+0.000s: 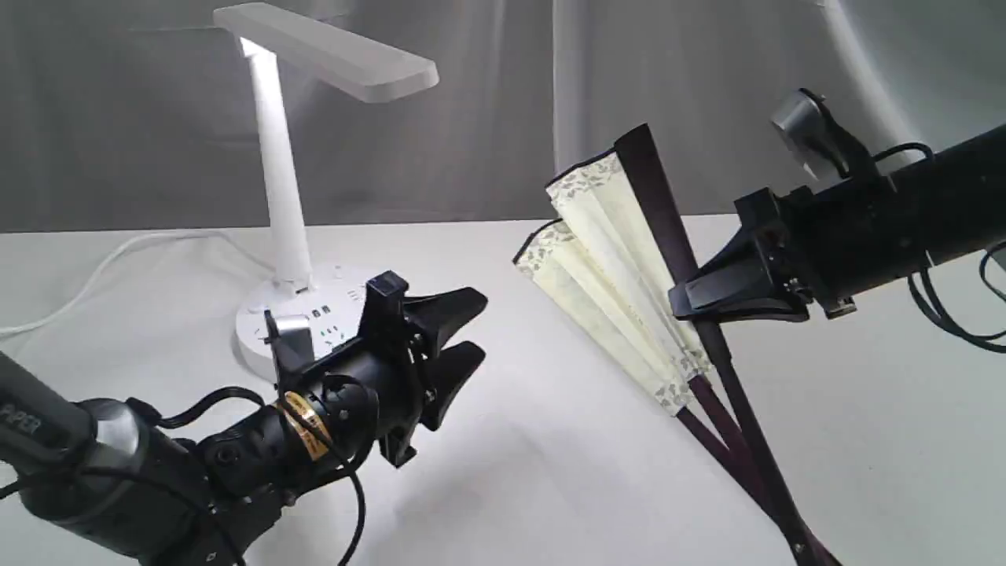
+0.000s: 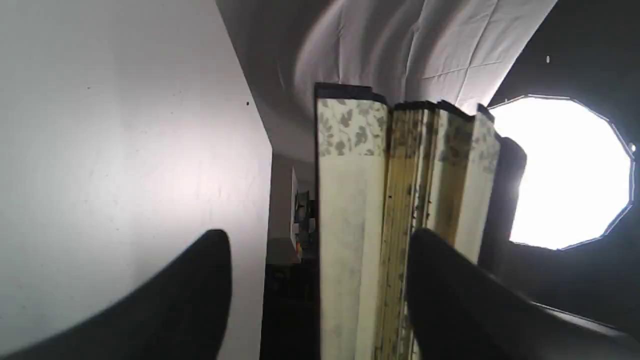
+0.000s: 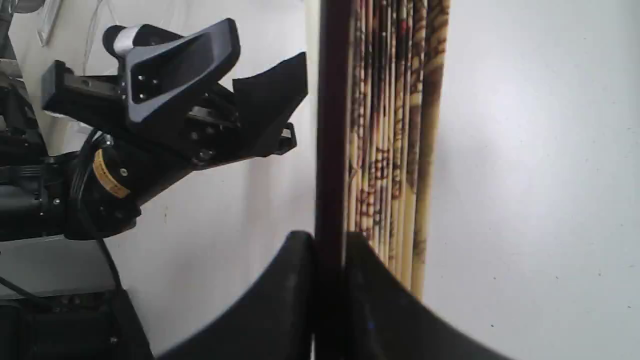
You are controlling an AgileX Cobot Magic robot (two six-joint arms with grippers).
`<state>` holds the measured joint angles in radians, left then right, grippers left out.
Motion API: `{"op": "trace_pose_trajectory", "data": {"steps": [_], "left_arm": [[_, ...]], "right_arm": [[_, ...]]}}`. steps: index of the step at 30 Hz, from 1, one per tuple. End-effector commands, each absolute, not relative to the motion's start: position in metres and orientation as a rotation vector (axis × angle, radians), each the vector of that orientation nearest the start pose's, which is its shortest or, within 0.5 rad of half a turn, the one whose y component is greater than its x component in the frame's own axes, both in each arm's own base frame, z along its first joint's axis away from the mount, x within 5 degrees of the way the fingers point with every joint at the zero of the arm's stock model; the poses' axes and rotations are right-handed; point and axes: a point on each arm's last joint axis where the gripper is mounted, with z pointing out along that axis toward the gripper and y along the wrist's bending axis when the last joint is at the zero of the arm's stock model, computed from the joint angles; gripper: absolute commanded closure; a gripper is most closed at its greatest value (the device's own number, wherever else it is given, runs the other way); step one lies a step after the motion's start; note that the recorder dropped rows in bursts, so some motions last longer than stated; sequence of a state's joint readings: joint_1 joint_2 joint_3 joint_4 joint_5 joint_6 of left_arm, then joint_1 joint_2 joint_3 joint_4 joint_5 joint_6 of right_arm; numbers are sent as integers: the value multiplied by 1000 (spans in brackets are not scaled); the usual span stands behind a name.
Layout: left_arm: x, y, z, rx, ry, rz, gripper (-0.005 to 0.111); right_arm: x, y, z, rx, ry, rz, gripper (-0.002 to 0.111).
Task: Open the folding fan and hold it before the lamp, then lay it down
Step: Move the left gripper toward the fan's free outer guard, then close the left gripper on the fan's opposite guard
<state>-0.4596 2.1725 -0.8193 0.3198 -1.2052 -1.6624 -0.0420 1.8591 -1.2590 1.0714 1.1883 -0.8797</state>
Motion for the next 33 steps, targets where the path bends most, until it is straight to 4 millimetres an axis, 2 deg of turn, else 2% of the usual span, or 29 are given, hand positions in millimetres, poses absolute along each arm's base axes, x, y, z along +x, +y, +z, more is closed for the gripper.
{"op": "trace_pose_trajectory", "data": {"steps": [1, 15, 26, 29, 33], "left_arm": [[327, -195, 89, -811, 1811, -1730, 53], [350, -209, 75, -789, 1797, -1777, 53], [372, -232, 77, -637, 1813, -1901, 53], [376, -236, 81, -655, 1799, -1948, 53], [381, -242, 88, -597, 1789, -1971, 53]], "right_arm": [[357, 58, 231, -427, 2483, 1255, 108], [358, 58, 231, -405, 2491, 1256, 108], [358, 58, 231, -395, 2495, 1260, 108], [358, 58, 231, -391, 2497, 1261, 108], [358, 58, 231, -384, 2500, 1263, 108]]}}
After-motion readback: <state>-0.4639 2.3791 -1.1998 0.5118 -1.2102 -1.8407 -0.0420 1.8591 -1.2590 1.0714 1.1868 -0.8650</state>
